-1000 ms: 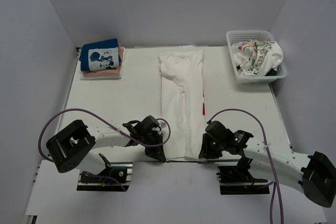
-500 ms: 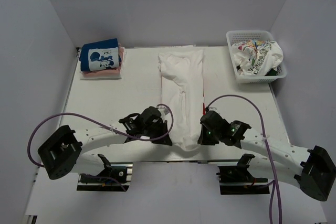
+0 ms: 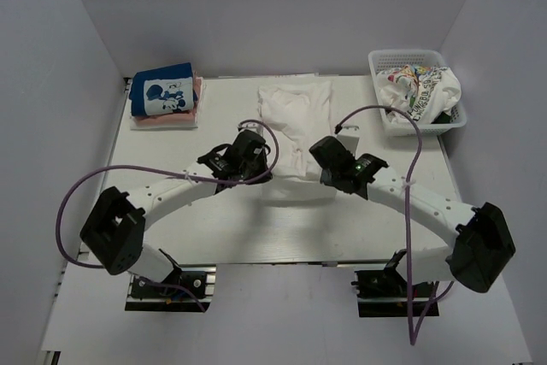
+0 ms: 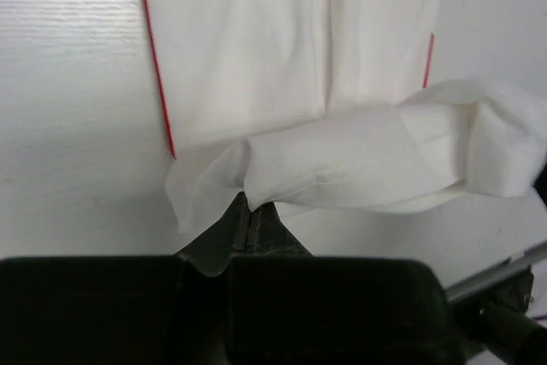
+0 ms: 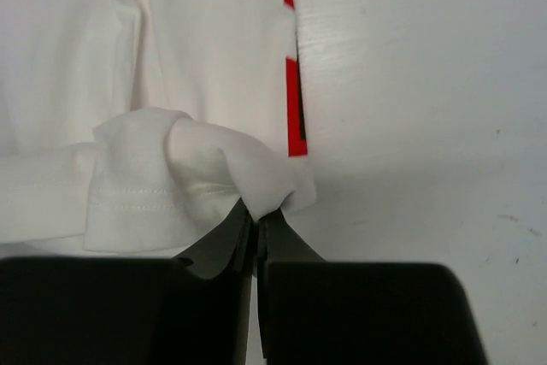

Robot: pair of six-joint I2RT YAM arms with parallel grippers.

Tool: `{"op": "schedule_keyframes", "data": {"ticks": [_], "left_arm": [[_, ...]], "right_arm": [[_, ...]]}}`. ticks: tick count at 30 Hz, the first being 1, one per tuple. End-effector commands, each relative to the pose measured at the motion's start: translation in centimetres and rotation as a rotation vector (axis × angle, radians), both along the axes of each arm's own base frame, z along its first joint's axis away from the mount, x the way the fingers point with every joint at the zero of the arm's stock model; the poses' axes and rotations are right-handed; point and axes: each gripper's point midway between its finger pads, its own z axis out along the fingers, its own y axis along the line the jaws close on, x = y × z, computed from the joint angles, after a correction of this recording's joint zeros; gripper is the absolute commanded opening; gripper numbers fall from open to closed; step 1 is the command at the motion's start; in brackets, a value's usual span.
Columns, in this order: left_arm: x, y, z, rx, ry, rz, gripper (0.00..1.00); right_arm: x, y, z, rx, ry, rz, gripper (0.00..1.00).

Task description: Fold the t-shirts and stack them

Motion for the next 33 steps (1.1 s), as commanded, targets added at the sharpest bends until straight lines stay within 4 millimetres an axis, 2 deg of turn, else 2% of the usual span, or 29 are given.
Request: {"op": "schedule_keyframes", "data": {"ticks": [1, 2, 3, 4, 6, 7, 8, 9, 10, 11, 12, 14, 16, 18, 19, 20, 21, 22, 24, 25, 26, 27, 28, 29, 31, 32, 33], "left_arm": [[3.8, 0.8, 1.4, 0.025, -0.061, 0.061, 0.00], [4.3, 0.7, 1.3, 0.028, -0.058, 0.057, 0.00], [5.1, 0.0, 2.2, 0.019, -0.077, 0.039, 0.00], [5.8, 0.2, 1.1, 0.046, -0.056, 0.047, 0.00], [6.8, 0.0, 0.9, 0.048, -0.053, 0.047, 0.00], [7.7, 0.0, 1.3, 0.039, -0.065, 0.050, 0.00], [8.5, 0.2, 0.9, 0.040, -0.063, 0.064, 0.00], [9.2, 0.2, 1.3, 0.034, -0.072, 0.074, 0.00], [9.7, 0.4, 1.3, 0.034, -0.072, 0.083, 0.00], [10.5, 0.9, 0.5, 0.045, -0.058, 0.102, 0.00], [11.0, 0.9, 0.7, 0.042, -0.062, 0.096, 0.00], [11.3, 0.7, -0.1, 0.029, -0.033, 0.083, 0.00], [11.8, 0.3, -1.4, 0.026, 0.003, 0.059, 0.00], [12.7, 0.4, -1.8, 0.022, 0.011, 0.055, 0.00], [12.8, 0.2, -2.3, 0.026, 0.017, 0.040, 0.00], [13.3, 0.1, -3.1, 0.024, 0.031, 0.041, 0.00], [13.7, -0.3, -2.9, 0.018, 0.023, 0.028, 0.00], [14.4, -0.1, -3.0, 0.022, 0.018, 0.030, 0.00], [16.8, 0.9, -3.0, 0.053, 0.011, 0.084, 0.03], [18.0, 1.3, -2.7, 0.050, 0.003, 0.119, 0.12], [20.6, 0.9, 0.1, 0.013, -0.058, 0.136, 0.28], [22.4, 2.5, 0.6, 0.013, -0.057, 0.190, 0.50], [24.9, 2.3, 2.0, -0.013, -0.090, 0.213, 0.99], [25.8, 2.6, 2.4, -0.023, -0.086, 0.216, 1.00], [26.6, 3.0, 2.6, -0.044, -0.069, 0.212, 1.00], [26.3, 2.9, 2.8, -0.053, -0.064, 0.201, 1.00], [25.8, 2.5, 3.2, -0.079, -0.063, 0.176, 1.00]], "right_arm": [[4.1, -1.5, 2.1, -0.056, -0.110, -0.077, 0.00], [4.8, -1.1, 2.0, -0.047, -0.118, -0.078, 0.00], [5.8, -0.7, 2.5, -0.020, -0.129, -0.083, 0.00], [6.9, -0.9, 2.3, -0.027, -0.136, -0.078, 0.00], [8.1, 0.5, 2.1, -0.005, -0.127, -0.045, 0.00], [8.8, 0.1, 1.9, -0.016, -0.122, -0.038, 0.00], [9.6, 0.8, 2.9, 0.011, -0.136, -0.032, 0.00], [10.0, 0.9, 1.3, -0.015, -0.098, -0.030, 0.00], [10.5, 0.4, 0.9, -0.028, -0.085, -0.034, 0.00], [11.4, 0.9, 1.7, -0.012, -0.098, -0.036, 0.00], [11.8, 0.6, 0.2, -0.037, -0.057, -0.028, 0.00], [13.0, 0.7, 0.4, -0.019, -0.058, -0.028, 0.00], [13.5, 1.4, -0.9, -0.006, -0.027, 0.001, 0.00], [14.2, 1.3, -1.6, 0.000, -0.008, -0.006, 0.00], [14.4, 1.4, -2.7, 0.000, 0.017, -0.007, 0.00], [15.0, 1.3, -2.6, 0.016, 0.017, -0.013, 0.00], [15.0, 1.5, -2.9, 0.020, 0.030, -0.002, 0.00], [16.1, 1.8, -3.3, 0.037, 0.013, -0.004, 0.01], [17.8, 2.6, -2.5, 0.080, -0.035, 0.012, 0.27], [20.0, 2.8, -1.3, 0.109, -0.092, -0.007, 0.41], [22.5, 2.7, -0.2, 0.116, -0.143, -0.036, 0.56], [23.6, 2.0, -1.1, 0.105, -0.129, -0.064, 0.67], [24.9, 2.9, -0.3, 0.129, -0.128, -0.046, 0.90], [26.1, 3.6, 1.6, 0.155, -0.158, -0.027, 0.90], [26.1, 3.6, 1.5, 0.157, -0.131, 0.002, 0.90], [25.2, 3.7, 2.2, 0.166, -0.133, 0.031, 0.90], [25.2, 3.9, 2.7, 0.182, -0.157, 0.047, 0.90]]}}
